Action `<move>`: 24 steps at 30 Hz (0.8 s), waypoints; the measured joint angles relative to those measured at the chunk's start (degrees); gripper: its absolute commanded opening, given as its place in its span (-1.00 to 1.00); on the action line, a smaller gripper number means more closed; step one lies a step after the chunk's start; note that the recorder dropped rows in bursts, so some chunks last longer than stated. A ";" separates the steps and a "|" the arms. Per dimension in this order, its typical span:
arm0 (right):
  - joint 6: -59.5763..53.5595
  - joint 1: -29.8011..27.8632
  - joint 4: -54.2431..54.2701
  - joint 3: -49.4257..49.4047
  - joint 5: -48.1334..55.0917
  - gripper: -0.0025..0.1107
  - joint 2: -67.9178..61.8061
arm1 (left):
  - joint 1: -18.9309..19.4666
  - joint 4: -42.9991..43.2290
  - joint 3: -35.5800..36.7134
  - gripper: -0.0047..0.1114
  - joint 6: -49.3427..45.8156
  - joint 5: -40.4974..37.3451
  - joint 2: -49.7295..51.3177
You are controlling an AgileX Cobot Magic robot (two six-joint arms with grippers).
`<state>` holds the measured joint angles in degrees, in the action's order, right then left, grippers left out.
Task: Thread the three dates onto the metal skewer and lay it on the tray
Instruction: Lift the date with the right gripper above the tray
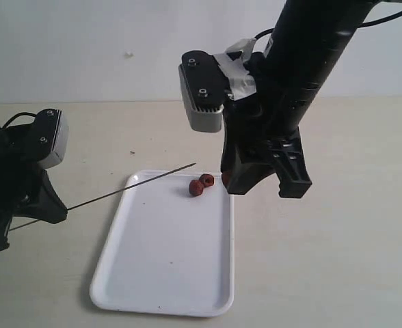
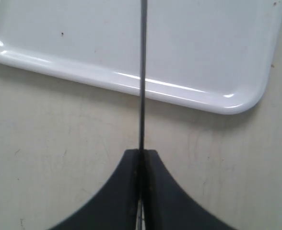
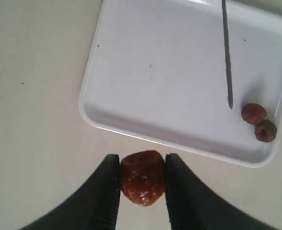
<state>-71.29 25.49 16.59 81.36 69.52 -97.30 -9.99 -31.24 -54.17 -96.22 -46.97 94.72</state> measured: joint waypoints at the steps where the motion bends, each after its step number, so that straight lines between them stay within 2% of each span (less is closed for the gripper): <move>1: -0.09 0.00 0.11 0.00 0.09 -0.41 0.07 | 0.00 0.00 0.00 -0.92 0.00 0.00 0.00; 5: -0.23 -0.13 -0.51 0.00 0.09 -0.41 0.29 | -0.39 -0.13 0.00 -0.92 0.00 -0.35 0.00; 15: 7.55 -0.13 -10.67 0.00 -0.41 -0.41 0.29 | -2.34 3.49 0.00 -0.92 2.40 -3.03 -2.85; 24: 15.58 -0.13 -10.90 0.00 -0.24 -0.41 0.29 | -4.33 5.23 -1.37 -0.92 3.70 -3.03 -3.69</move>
<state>-55.71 25.36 5.69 81.36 69.27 -97.01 -14.32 -26.01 -55.54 -92.52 -50.00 91.02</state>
